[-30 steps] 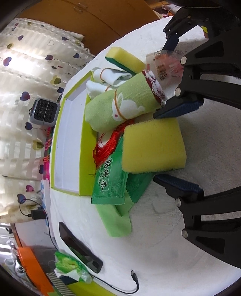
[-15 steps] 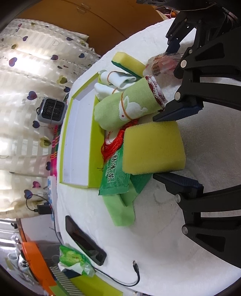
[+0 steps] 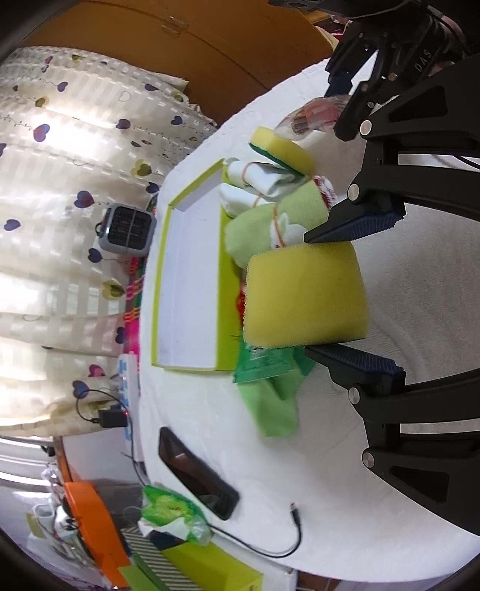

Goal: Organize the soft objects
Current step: 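Carry the bag and sponge into the green box and release both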

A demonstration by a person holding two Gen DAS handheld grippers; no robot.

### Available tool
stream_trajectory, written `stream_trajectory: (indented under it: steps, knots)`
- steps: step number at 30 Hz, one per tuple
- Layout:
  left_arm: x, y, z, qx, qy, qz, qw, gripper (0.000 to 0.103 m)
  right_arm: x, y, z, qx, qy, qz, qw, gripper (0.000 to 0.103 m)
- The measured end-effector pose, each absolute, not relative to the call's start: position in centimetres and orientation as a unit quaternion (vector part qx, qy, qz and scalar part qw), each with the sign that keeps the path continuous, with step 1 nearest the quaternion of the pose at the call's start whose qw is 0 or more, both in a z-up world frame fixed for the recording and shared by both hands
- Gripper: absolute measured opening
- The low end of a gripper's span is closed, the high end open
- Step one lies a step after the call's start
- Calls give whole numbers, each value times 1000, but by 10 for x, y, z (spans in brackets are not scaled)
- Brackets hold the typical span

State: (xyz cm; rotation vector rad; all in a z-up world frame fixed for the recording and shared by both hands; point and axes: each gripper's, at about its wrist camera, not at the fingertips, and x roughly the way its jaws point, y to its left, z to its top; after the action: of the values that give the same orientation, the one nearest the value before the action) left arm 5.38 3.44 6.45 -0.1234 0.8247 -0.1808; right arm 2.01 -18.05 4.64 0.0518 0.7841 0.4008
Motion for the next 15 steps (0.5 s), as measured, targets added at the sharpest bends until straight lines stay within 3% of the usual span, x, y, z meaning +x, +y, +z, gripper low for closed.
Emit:
stream_trajectory:
  steps: [15]
  knots:
    - [116, 52, 90, -72, 397, -102, 909, 52, 77, -180, 85, 24, 360, 197, 912, 41]
